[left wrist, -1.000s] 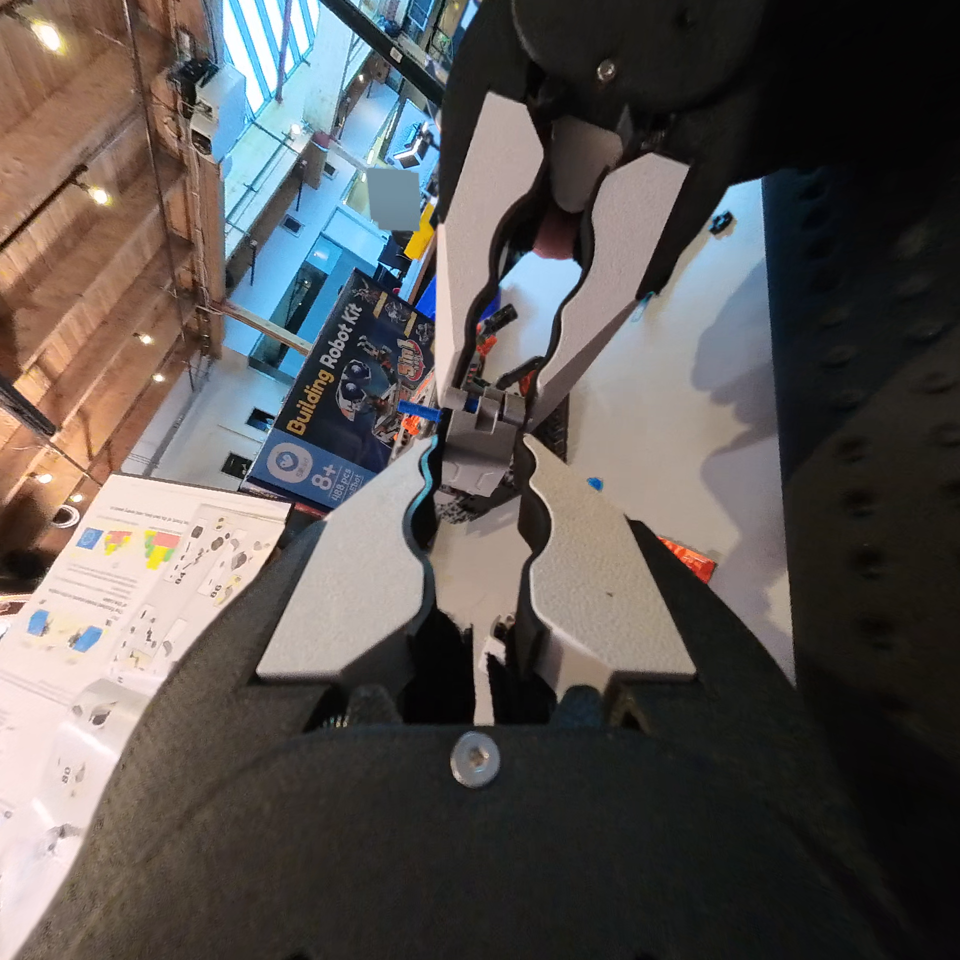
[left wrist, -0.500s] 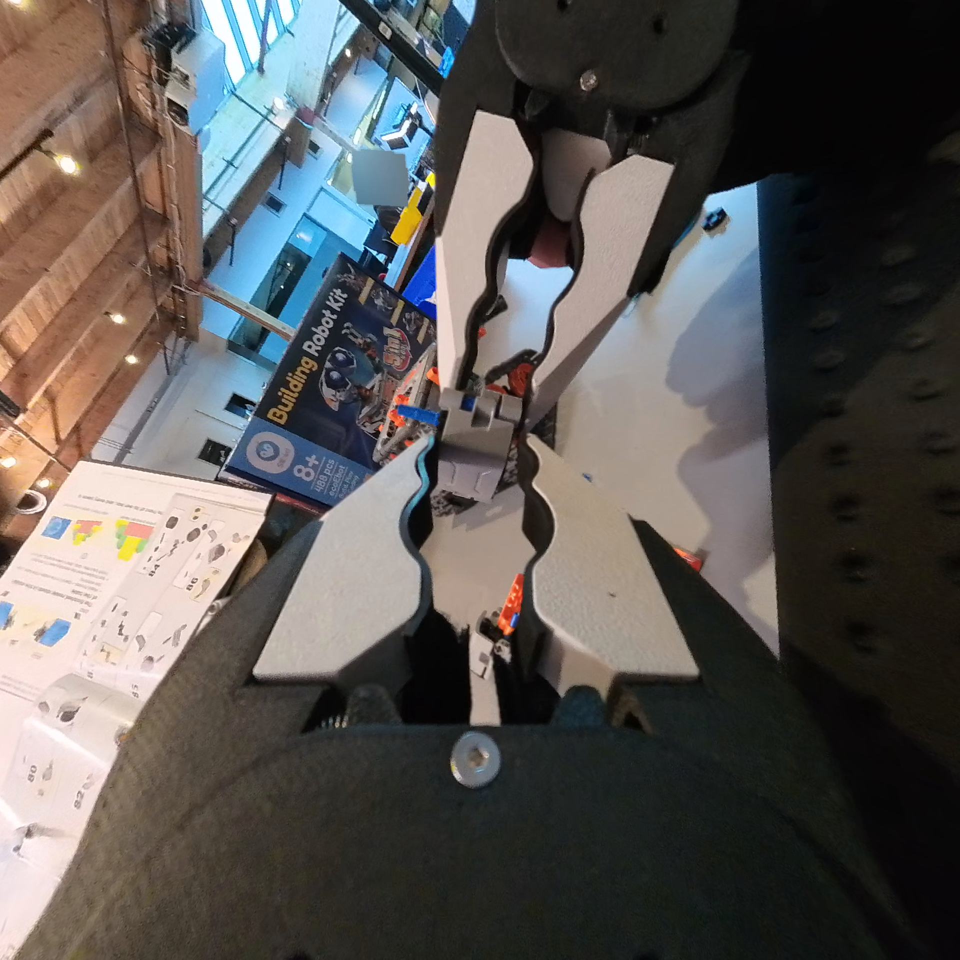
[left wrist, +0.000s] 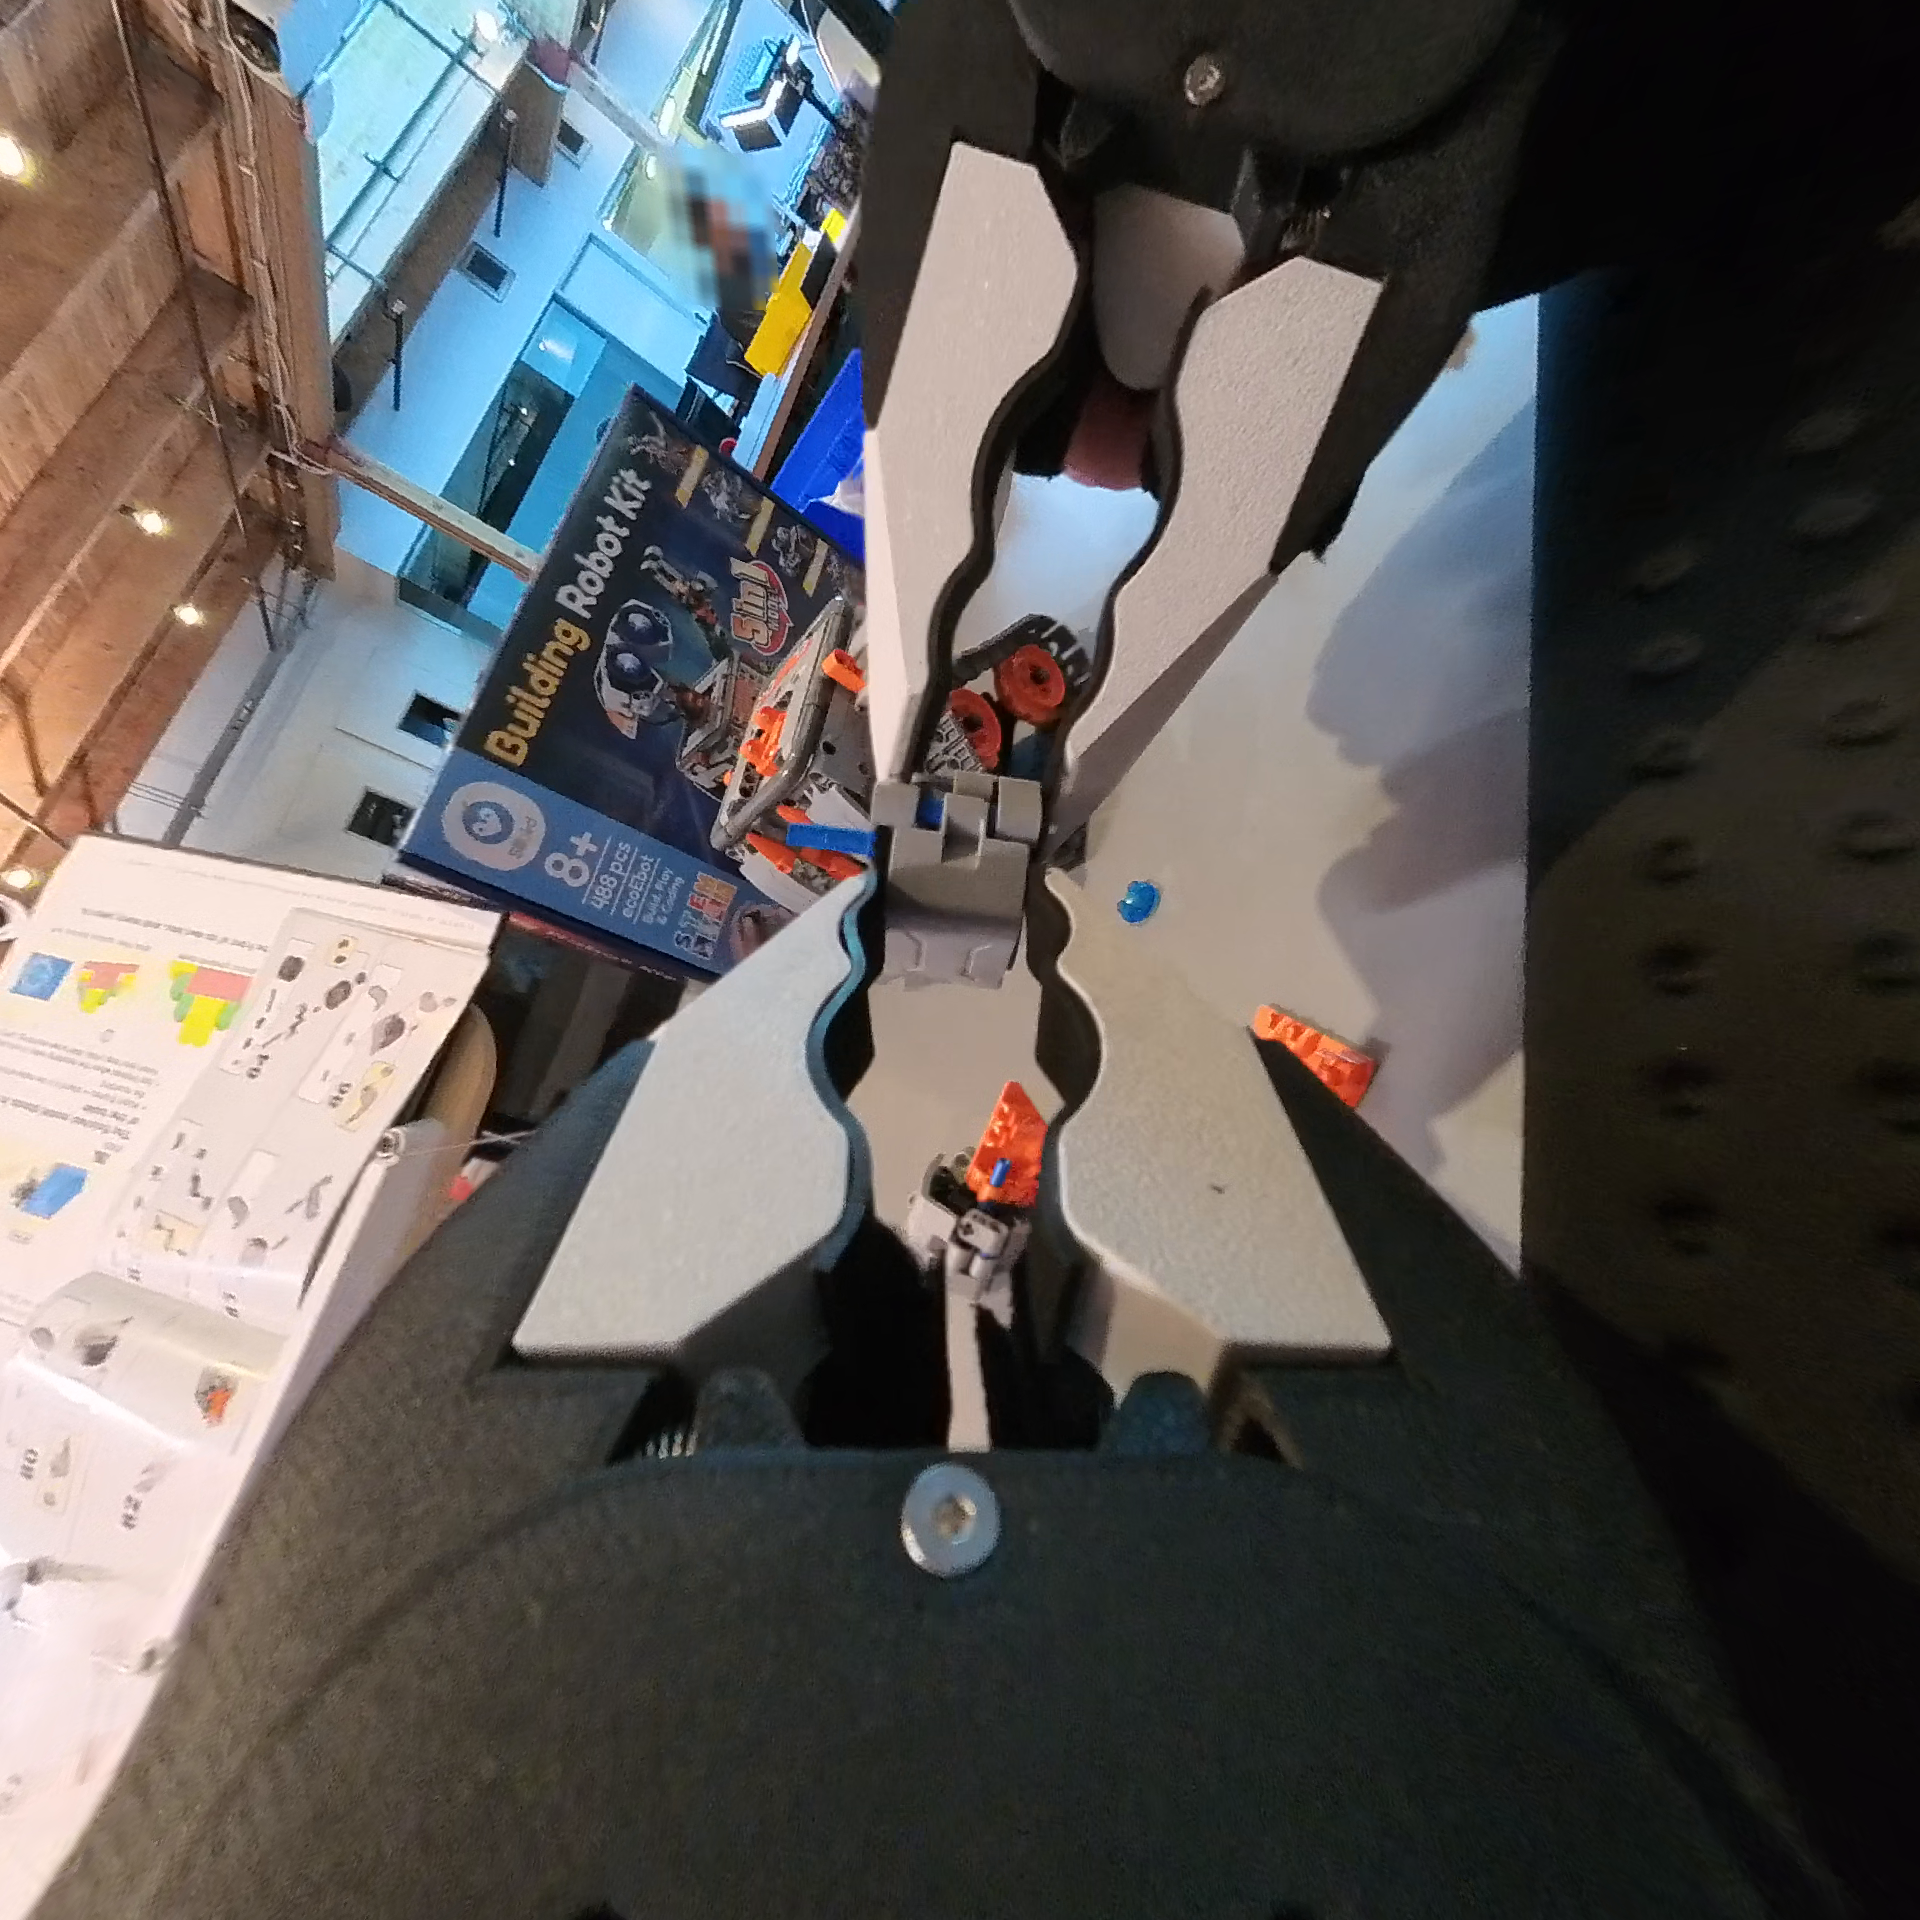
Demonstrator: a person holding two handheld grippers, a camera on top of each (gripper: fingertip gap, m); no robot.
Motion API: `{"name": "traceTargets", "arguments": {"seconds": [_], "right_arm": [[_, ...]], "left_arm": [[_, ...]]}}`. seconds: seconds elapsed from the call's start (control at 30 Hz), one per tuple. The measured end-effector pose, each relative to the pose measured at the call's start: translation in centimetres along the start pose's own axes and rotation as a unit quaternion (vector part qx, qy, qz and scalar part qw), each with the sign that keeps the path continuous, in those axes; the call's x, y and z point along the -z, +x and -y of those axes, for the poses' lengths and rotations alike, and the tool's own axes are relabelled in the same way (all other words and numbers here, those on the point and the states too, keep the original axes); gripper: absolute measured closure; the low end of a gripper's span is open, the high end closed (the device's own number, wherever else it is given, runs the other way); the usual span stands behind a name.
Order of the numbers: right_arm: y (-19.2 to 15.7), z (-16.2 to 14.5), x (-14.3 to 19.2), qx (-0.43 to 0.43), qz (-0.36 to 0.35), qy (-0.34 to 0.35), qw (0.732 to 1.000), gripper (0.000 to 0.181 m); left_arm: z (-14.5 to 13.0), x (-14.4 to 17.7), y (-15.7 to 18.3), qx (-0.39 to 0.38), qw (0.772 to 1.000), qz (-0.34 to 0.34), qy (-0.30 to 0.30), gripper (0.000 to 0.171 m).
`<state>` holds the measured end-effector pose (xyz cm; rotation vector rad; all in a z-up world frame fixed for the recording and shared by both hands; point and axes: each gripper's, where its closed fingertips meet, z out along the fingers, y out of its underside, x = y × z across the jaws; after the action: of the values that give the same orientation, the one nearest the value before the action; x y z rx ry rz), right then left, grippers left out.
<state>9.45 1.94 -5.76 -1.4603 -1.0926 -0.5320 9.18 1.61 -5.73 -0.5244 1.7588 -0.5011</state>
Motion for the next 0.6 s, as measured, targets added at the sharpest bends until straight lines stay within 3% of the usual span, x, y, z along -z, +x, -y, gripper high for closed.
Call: {"name": "traceTargets", "arguments": {"seconds": [0.6], "right_arm": [[0.1,-0.21,-0.26,-0.023,0.003,0.007,1.0,0.159]], "left_arm": [[-0.48,-0.09,-0.07,0.06,0.998,-0.022,0.005,0.147]]}}
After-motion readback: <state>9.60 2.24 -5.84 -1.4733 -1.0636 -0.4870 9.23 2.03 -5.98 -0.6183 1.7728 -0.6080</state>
